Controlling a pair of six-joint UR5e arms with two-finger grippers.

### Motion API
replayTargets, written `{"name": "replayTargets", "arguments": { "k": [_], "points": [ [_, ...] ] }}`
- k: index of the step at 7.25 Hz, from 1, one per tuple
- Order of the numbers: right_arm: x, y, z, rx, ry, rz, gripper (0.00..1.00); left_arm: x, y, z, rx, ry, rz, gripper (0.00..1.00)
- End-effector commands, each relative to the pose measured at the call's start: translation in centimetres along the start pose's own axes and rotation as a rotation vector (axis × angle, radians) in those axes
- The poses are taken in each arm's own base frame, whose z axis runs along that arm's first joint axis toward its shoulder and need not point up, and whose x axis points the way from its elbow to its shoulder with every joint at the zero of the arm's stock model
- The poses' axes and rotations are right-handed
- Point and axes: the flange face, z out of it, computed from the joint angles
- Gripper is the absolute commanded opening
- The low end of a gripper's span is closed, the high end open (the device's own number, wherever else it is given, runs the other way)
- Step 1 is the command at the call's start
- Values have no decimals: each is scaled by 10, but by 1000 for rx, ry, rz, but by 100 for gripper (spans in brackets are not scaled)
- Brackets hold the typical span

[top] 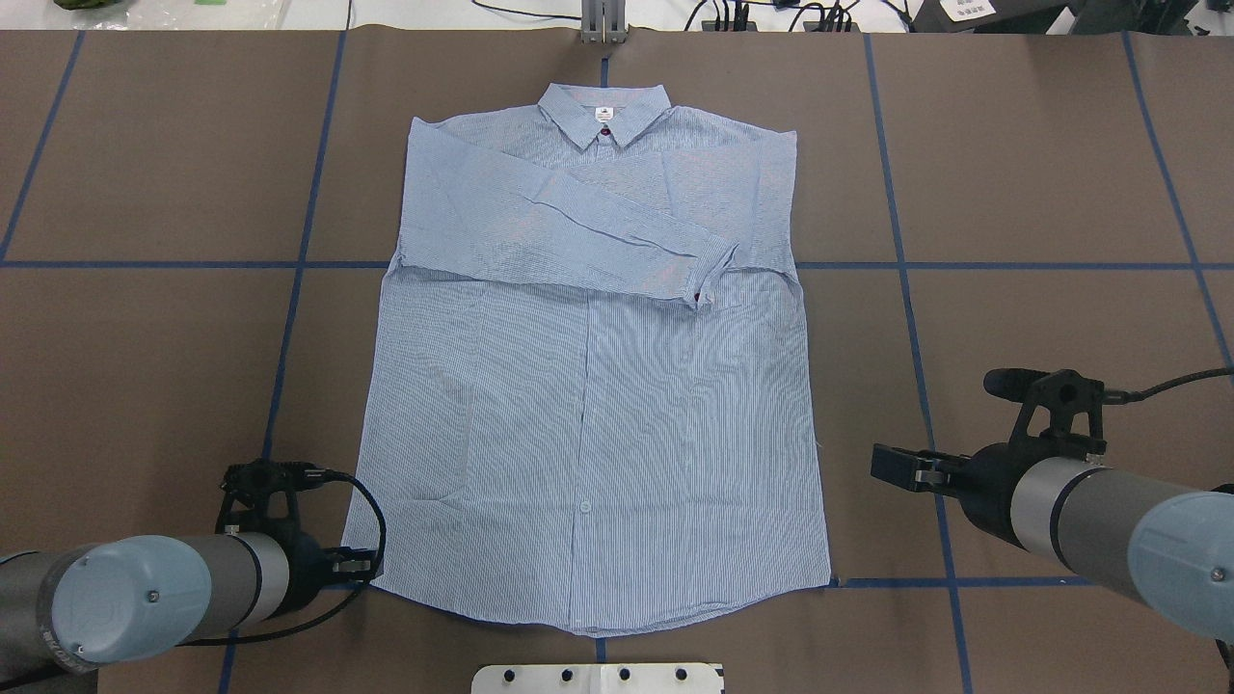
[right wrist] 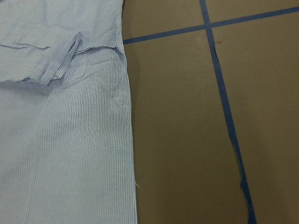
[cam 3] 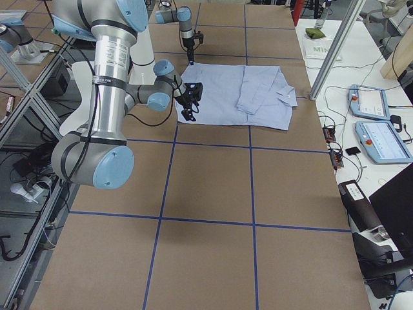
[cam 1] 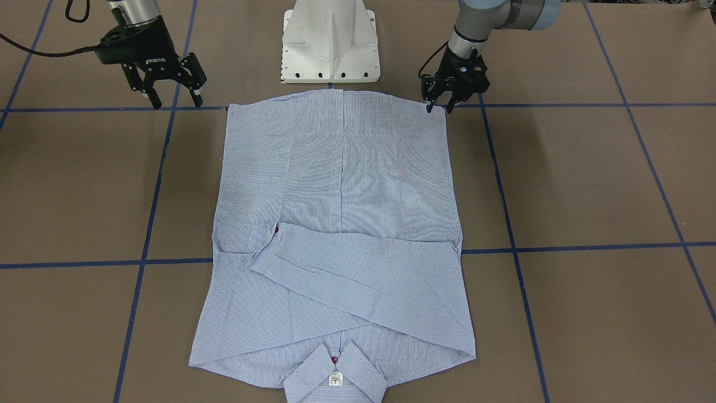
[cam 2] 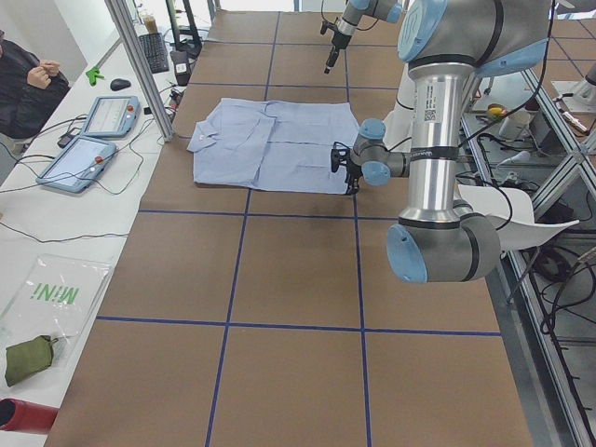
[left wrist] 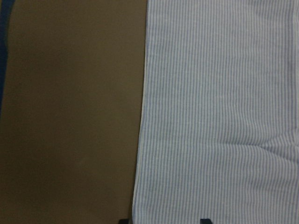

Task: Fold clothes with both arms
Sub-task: 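Lower both grippers and grasp the two hem corners nearest the robot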

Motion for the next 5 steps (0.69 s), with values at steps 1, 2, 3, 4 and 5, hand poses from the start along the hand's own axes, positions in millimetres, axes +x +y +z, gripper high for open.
{"name": "replayTargets", "arguments": {
  "k": [1,2,3,4,5],
  "points": [
    [0,0,0,-1,1,0,100,1,2,1,-4,0,2,44],
    [0,0,0,-1,1,0,100,0,2,2,-4,-3,2,42],
    [0,1,0,-2,0,-1,100,-2,2,2,-4,-6,4,41],
    [0,1,0,-2,0,-1,100,-2,2,3,-5,-14,2,41],
    [0,1,0,-2,0,-1,100,-1,3,2,-9,-28,5,41]
  ]
}}
